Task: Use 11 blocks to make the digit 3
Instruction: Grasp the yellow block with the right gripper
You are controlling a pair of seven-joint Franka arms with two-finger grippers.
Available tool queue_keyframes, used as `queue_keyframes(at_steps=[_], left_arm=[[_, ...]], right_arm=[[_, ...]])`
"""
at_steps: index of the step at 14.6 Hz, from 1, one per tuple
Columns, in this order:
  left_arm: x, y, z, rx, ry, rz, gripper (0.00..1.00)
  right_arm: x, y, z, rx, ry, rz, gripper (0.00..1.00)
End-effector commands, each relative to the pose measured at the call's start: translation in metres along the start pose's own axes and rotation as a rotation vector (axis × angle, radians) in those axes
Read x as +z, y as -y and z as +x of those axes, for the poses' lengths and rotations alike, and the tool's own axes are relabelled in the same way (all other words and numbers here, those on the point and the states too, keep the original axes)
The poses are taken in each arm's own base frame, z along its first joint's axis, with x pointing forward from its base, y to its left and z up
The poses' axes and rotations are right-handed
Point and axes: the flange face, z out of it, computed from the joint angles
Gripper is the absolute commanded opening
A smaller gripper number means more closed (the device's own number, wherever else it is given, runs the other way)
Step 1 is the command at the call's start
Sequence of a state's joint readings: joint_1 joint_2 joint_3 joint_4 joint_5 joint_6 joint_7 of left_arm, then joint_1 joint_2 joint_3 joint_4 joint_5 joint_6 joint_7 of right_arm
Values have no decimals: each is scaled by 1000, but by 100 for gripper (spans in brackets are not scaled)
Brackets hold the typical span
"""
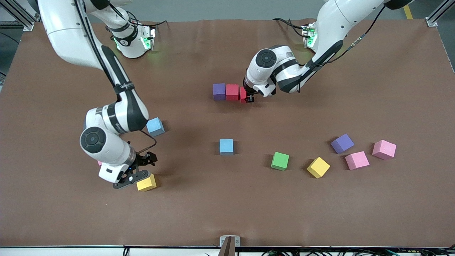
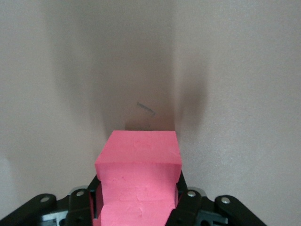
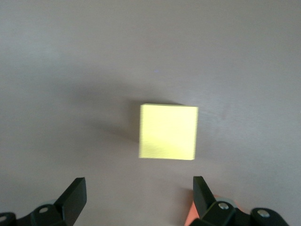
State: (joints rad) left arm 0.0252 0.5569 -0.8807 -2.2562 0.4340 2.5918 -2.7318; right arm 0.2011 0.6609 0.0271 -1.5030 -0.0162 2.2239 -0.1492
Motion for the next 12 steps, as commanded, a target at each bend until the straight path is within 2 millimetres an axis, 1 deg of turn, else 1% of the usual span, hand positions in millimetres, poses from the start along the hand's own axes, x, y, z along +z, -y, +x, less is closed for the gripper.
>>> queue_keyframes(at_steps=[1,2,3,4,5,6,8,9,12], left_arm=[[0,15,4,-78,1,-27,25],[2,18,4,-79,7,-24,25],[2,19,4,-78,8,-25,25],[3,20,4,-78,7,-23,25],[3,20,4,-81,7,-23,25],[3,21,4,-81,7,-23,25],[4,21,2,-81,12,-20,25],[5,22,1,-80,21,-17,25],[7,26,-3,-72,23,-11,25]], right_arm=[[12,-17,17,22,-18,23,100],[22,-20,17,11,-11,24,100],[24,-21,21,9,-16,25,100],[27,-20,23,9,-7,29,100],[35,-12,21,-2,21,30,100],[41,-11,20,1,39,33,100],[49,-12,24,-5,54,36,100],[53,-13,27,-7,57,37,100],[55,-12,26,-8,72,41,100]])
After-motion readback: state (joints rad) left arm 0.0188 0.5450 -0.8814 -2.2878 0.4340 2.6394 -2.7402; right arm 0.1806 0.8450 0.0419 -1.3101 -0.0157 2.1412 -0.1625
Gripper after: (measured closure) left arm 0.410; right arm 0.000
